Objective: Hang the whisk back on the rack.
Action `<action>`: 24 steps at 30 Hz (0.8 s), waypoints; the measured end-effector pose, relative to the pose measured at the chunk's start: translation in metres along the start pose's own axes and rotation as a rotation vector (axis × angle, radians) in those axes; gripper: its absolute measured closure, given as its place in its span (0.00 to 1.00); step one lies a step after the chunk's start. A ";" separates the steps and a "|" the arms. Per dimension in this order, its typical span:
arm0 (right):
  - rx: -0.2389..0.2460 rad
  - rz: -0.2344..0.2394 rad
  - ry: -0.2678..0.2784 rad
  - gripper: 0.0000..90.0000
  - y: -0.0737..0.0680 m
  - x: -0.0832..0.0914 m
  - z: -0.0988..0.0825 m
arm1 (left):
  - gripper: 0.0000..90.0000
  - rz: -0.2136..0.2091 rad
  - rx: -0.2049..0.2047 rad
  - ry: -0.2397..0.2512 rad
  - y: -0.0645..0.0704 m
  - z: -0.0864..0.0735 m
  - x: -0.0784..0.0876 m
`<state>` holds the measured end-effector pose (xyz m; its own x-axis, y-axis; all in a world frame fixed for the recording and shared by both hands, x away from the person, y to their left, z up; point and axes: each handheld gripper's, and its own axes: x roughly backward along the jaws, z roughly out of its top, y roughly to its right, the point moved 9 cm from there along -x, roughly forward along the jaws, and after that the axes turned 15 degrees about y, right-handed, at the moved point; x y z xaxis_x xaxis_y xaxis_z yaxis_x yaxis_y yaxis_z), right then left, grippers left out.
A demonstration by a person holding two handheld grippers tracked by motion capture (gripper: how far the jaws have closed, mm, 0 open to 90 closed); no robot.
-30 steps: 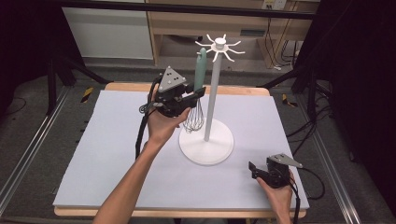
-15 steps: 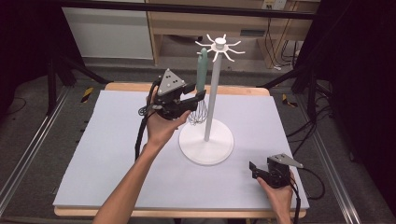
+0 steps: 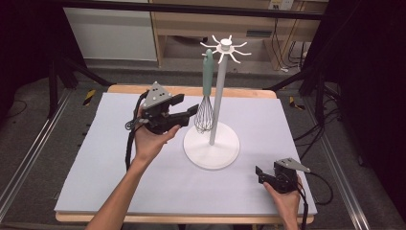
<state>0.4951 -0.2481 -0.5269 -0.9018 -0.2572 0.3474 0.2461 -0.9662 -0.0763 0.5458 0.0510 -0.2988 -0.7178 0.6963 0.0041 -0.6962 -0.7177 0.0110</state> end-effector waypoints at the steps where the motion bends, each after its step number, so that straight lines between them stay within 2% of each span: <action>1: 0.000 -0.001 0.000 0.26 0.000 0.000 0.000 | 0.44 0.001 0.001 -0.002 -0.001 -0.002 0.003; 10: 0.001 -0.002 -0.001 0.27 0.000 0.000 0.000 | 0.41 0.025 0.004 -0.029 -0.011 -0.023 0.023; 13: -0.001 -0.004 -0.003 0.27 0.000 0.000 0.000 | 0.40 0.033 0.018 -0.047 -0.016 -0.037 0.034; 20: 0.001 -0.008 -0.004 0.27 0.000 0.000 -0.001 | 0.40 0.050 0.039 -0.064 -0.023 -0.059 0.049; 24: -0.003 -0.013 -0.001 0.27 0.002 0.001 0.000 | 0.39 0.073 0.050 -0.086 -0.033 -0.079 0.060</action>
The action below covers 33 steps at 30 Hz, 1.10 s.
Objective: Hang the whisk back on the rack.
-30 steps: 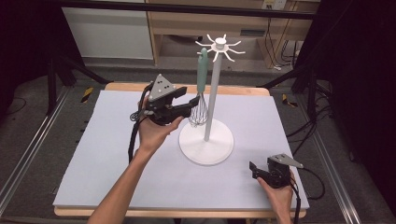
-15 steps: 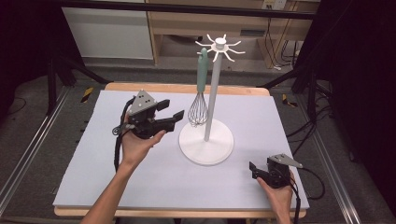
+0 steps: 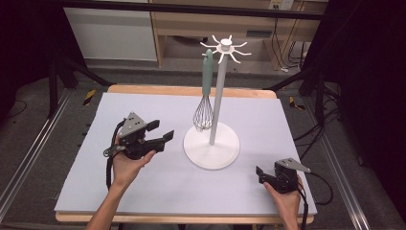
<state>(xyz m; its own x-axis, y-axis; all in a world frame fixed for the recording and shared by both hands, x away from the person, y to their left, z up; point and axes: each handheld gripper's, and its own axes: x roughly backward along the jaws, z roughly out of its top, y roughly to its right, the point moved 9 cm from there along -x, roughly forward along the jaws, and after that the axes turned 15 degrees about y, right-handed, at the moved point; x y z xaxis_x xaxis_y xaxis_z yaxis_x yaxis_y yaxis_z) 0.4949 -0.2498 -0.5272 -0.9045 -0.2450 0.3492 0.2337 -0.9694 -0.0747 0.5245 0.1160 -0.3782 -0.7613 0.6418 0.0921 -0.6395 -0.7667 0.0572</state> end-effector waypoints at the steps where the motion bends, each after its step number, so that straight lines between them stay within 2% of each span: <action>1: -0.002 -0.001 -0.001 0.27 0.000 0.000 0.000 | 0.39 0.006 0.004 -0.005 -0.003 -0.004 0.002; 10: -0.002 -0.003 -0.007 0.27 -0.001 0.000 -0.001 | 0.39 0.071 0.046 -0.052 -0.031 -0.042 0.020; 12: -0.003 -0.006 -0.010 0.27 -0.001 0.000 -0.002 | 0.39 0.078 0.049 -0.057 -0.034 -0.047 0.022; 18: 0.002 -0.009 -0.012 0.26 0.000 0.000 -0.002 | 0.38 0.131 0.055 -0.104 -0.058 -0.078 0.037; 29: 0.024 -0.022 -0.028 0.24 0.002 0.001 -0.005 | 0.34 0.234 0.044 -0.165 -0.097 -0.107 0.062; 33: 0.036 -0.028 -0.036 0.22 0.004 0.001 -0.007 | 0.33 0.257 0.046 -0.186 -0.108 -0.117 0.070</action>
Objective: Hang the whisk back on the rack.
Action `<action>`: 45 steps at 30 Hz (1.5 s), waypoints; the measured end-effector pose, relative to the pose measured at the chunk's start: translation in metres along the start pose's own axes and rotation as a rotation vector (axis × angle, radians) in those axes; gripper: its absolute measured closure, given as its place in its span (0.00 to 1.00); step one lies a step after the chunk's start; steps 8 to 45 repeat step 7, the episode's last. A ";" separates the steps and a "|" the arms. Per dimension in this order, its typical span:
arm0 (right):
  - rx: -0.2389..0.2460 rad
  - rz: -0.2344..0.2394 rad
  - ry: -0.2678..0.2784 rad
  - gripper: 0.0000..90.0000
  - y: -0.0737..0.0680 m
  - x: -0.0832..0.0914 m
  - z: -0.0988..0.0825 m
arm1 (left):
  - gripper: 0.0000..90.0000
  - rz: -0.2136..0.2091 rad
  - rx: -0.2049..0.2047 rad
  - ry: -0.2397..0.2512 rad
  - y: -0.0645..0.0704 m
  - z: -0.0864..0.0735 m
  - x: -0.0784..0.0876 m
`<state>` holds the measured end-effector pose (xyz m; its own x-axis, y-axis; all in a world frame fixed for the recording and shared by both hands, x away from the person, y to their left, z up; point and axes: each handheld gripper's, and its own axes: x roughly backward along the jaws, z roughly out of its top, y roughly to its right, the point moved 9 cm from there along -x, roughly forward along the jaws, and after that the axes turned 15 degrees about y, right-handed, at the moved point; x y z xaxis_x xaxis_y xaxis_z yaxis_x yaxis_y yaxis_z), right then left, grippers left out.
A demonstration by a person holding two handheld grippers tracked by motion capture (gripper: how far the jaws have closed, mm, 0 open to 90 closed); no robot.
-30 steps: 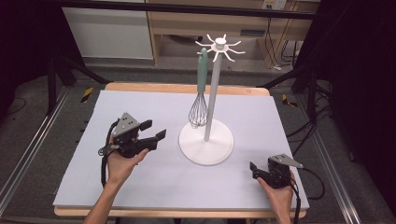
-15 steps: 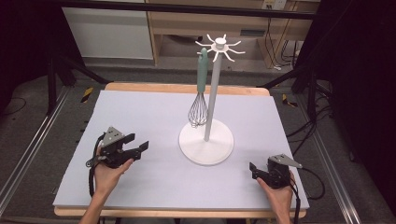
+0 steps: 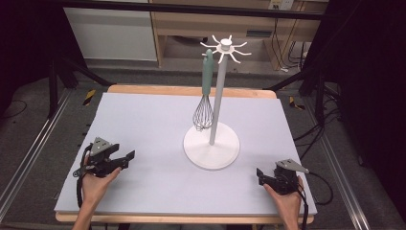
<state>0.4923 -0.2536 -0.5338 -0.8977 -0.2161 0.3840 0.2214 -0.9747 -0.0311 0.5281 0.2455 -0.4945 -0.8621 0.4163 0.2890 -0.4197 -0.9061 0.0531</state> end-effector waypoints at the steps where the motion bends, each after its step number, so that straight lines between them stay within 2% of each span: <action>1: 0.000 -0.001 0.000 0.22 0.000 0.000 0.000 | 0.32 0.009 -0.004 -0.009 -0.004 -0.003 0.001; 5: 0.011 -0.003 -0.002 0.21 0.000 0.000 -0.001 | 0.30 0.040 -0.002 -0.045 -0.016 -0.013 0.003; 7: 0.025 -0.003 -0.003 0.20 0.001 0.000 -0.001 | 0.29 0.043 0.001 -0.052 -0.019 -0.015 0.004; 45: 0.025 -0.003 -0.003 0.20 0.001 0.000 -0.001 | 0.29 0.043 0.001 -0.052 -0.019 -0.015 0.004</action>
